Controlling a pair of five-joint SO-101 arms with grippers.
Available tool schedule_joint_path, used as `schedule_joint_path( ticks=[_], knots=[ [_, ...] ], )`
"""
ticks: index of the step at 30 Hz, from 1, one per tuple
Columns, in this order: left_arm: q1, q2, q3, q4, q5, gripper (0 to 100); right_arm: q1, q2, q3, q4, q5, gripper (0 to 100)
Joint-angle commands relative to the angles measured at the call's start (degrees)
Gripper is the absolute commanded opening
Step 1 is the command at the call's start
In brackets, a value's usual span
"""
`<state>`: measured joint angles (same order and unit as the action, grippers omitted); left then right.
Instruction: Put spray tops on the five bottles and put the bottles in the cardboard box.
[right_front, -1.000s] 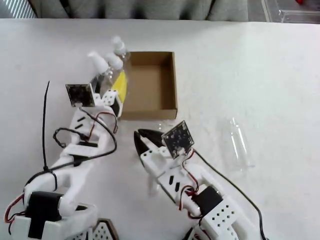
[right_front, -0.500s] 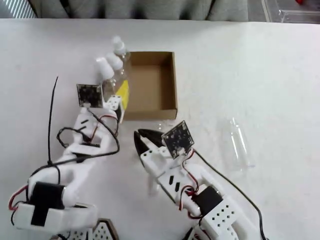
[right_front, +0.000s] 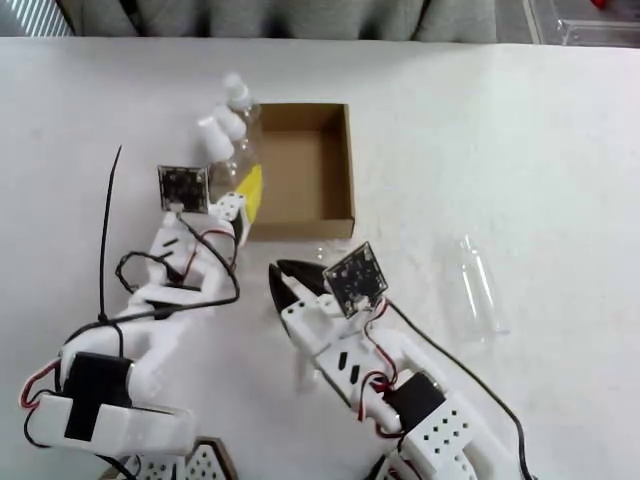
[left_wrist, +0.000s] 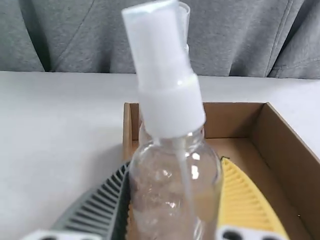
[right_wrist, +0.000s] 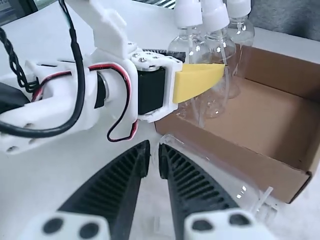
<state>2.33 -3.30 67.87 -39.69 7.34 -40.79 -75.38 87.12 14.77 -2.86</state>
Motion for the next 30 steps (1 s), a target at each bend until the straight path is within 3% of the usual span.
schedule_joint_path(
  ticks=[1,11,19,30],
  knots=[
    [0.7,-0.4,-2.1,0.1,0.0,23,0.4,-0.8,-0.7,-1.4,-0.1,1.5],
    [0.3,-0.6,-1.9,0.1,0.0,23,0.4,-0.8,-0.6,-1.4,0.0,1.5],
    [0.3,-0.7,-2.2,4.7,0.5,35,0.4,-0.8,-0.6,-1.4,0.0,1.5],
    [0.1,-1.7,-2.0,4.7,2.2,36,0.4,-0.8,-0.6,-1.4,0.0,1.5]
  ],
)
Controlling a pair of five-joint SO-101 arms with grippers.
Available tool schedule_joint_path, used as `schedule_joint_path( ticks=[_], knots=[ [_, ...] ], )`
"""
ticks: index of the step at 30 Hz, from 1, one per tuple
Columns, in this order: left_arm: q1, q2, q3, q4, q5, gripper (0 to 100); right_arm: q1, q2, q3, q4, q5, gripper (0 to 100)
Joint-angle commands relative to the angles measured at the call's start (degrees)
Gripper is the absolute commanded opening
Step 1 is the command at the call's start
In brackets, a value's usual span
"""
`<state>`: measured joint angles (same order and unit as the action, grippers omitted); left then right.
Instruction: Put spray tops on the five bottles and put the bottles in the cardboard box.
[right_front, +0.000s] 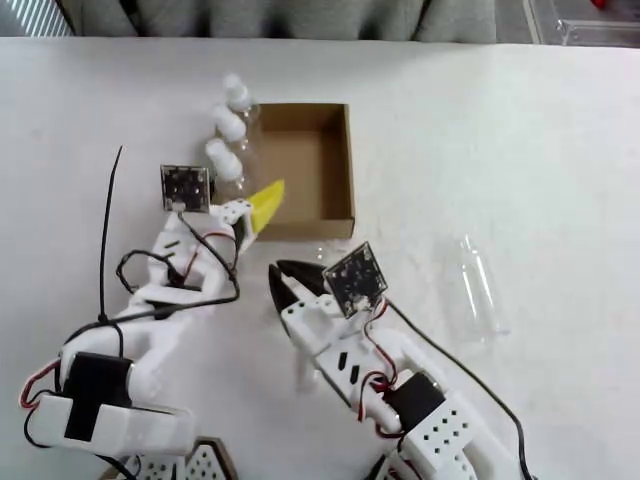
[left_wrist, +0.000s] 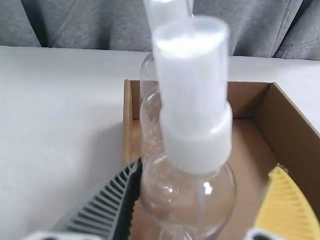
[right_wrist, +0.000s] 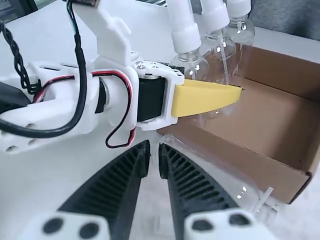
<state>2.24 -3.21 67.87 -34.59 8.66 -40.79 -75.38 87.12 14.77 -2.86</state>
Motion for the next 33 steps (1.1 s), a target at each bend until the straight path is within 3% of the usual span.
schedule_joint_path(
  ticks=[1,9,14,22,27,33],
  knots=[
    [-0.1,-2.6,-1.8,-0.2,1.0,36,0.4,-0.8,-0.6,-1.4,0.0,1.5],
    [-0.6,-13.1,1.5,8.2,0.5,36,0.5,-0.8,-0.6,-1.4,0.0,1.5],
    [-0.7,-22.6,2.8,21.7,-5.4,36,0.8,-0.8,-0.6,-1.5,0.0,1.5],
    [-0.5,-38.9,2.8,44.7,-6.4,36,0.8,-0.8,-0.5,-1.4,0.0,1.5],
    [-0.4,-48.7,2.8,58.8,-10.9,36,0.8,-0.8,-0.5,-1.3,0.0,1.5],
    [-0.4,-58.1,2.8,70.5,-11.3,36,0.9,-0.8,-0.5,-1.3,0.0,1.5]
  ],
)
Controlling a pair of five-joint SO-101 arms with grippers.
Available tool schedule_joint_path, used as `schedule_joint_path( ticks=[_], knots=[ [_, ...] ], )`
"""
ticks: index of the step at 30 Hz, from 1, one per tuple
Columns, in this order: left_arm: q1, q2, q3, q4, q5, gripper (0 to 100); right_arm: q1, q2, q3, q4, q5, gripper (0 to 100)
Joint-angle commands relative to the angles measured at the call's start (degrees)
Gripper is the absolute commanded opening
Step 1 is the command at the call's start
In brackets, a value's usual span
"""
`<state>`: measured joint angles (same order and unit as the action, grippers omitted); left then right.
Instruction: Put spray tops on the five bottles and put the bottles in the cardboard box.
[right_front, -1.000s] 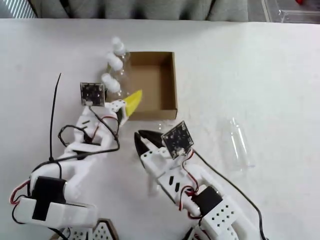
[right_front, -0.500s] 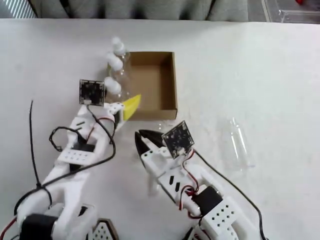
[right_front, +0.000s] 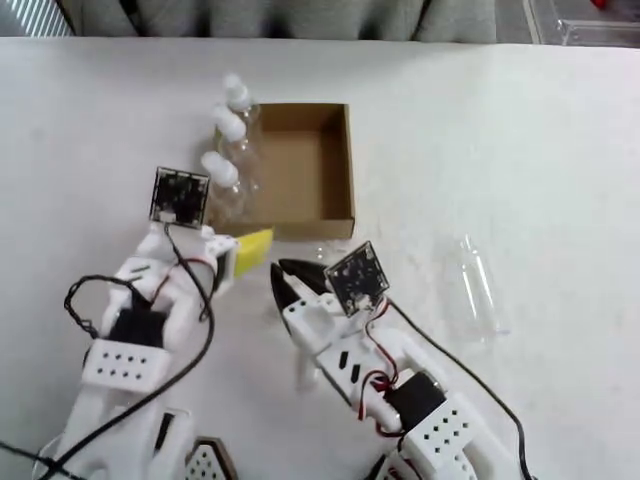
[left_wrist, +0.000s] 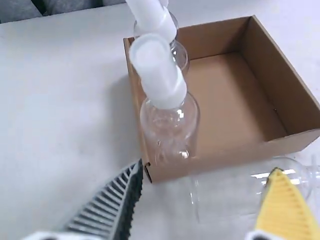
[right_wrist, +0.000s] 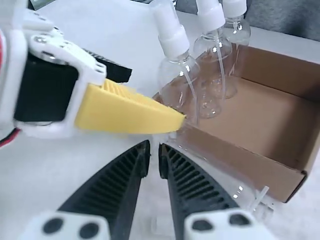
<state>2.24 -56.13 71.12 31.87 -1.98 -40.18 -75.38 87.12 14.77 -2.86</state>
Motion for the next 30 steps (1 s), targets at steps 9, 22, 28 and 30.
schedule_joint_path(
  ticks=[9,22,28,30],
  knots=[
    [-1.0,-16.8,-0.4,22.5,-1.0,33,4.4,-0.4,0.4,-1.3,4.3,1.5],
    [-16.2,-20.4,10.5,21.7,-7.1,4,4.8,-0.3,-4.2,9.9,6.2,1.5],
    [-20.3,-20.6,19.9,16.3,-10.2,2,4.5,0.0,-14.0,27.5,6.2,1.5],
    [-20.5,-20.7,22.0,14.0,-9.9,2,4.5,1.5,-15.1,30.7,6.2,1.5]
  ],
)
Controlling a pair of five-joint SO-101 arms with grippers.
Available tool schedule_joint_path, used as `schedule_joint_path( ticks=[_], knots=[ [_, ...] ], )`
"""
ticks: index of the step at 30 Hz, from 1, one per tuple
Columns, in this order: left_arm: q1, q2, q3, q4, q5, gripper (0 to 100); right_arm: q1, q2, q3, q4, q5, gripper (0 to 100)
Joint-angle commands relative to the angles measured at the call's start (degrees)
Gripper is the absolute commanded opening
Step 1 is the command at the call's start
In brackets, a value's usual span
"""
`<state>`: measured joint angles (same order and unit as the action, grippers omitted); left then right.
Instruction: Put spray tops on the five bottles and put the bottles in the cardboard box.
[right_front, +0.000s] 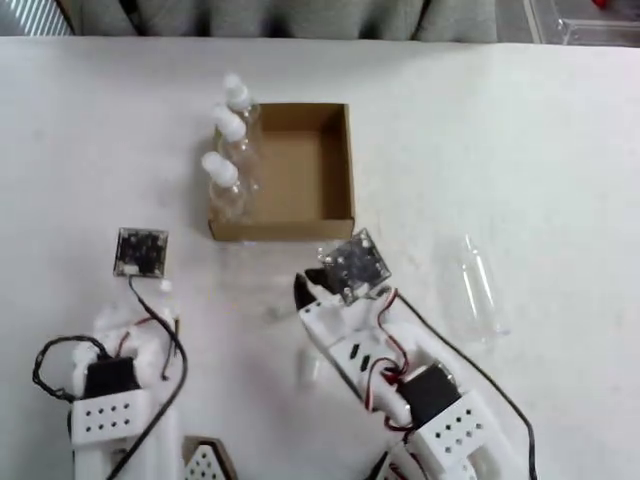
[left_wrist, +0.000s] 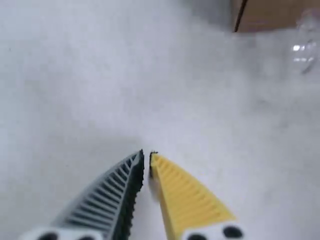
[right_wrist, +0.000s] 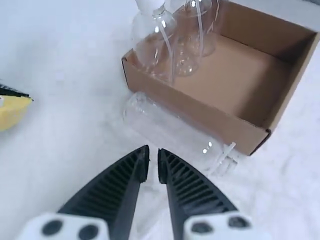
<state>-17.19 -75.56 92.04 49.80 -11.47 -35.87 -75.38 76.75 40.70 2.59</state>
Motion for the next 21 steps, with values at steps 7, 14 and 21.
schedule_joint_path(
  ticks=[7,14,21],
  knots=[
    [-1.1,-1.3,1.5,-4.1,-0.6,2,0.3,13.4,-5.0,-5.8,0.7,1.5],
    [-1.1,-1.3,2.1,-4.4,-0.8,2,-2.5,30.5,-9.5,-19.7,0.5,1.5],
    [-1.1,-1.3,2.4,-6.2,-0.8,2,-8.3,48.2,-20.4,-25.9,0.4,1.5]
  ],
)
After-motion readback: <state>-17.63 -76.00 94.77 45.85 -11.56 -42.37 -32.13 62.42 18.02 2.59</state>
